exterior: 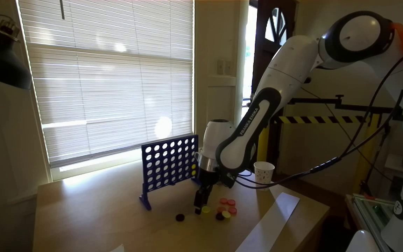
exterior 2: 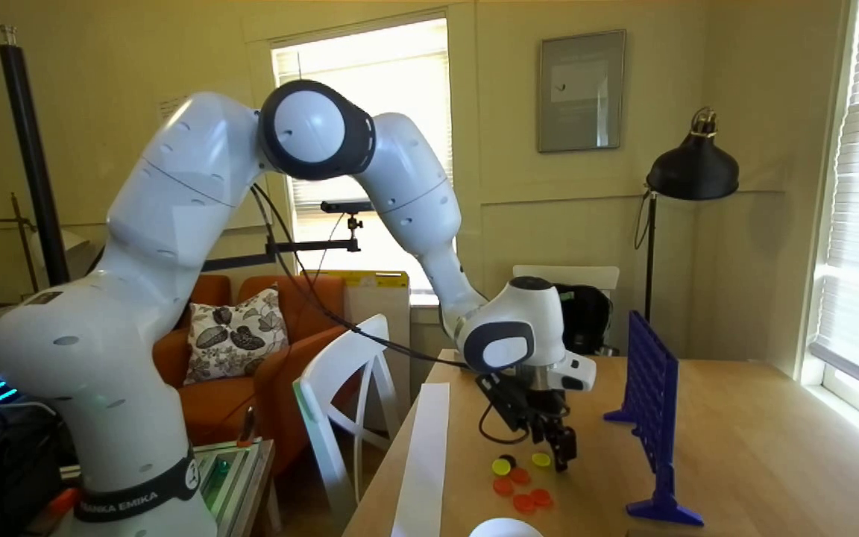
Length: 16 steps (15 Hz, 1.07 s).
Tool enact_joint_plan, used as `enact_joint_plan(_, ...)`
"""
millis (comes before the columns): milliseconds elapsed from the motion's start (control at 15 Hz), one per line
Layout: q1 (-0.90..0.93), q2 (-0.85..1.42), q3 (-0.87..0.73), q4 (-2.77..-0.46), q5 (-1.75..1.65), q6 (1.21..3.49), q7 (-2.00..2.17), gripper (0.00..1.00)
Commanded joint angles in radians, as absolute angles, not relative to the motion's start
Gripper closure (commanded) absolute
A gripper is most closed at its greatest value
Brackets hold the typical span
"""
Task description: Put one yellow ring inside the blue game board on the right.
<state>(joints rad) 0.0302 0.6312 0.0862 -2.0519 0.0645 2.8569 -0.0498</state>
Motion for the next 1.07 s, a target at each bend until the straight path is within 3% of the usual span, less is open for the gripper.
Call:
enact_joint_plan(0, 0.036, 0.636, 0.081, -2.042, 0.044, 2.825, -0.048, 0.0)
enact_joint_plan(400, 0.035, 0.632, 0.085, -2.043, 0.045, 2.803, -0.051, 0.0)
enact_joint_plan(533, 0.035, 0.632, 0.086, -2.044, 0.045, 2.797, -0.052, 0.16)
enact_joint_plan(600, 0.036, 0.632, 0.085, -2.044, 0.045, 2.796, -0.051, 0.34)
enact_joint_plan(1000, 0.036, 0.627, 0.08, -2.043, 0.042, 2.799, -0.051, 0.76)
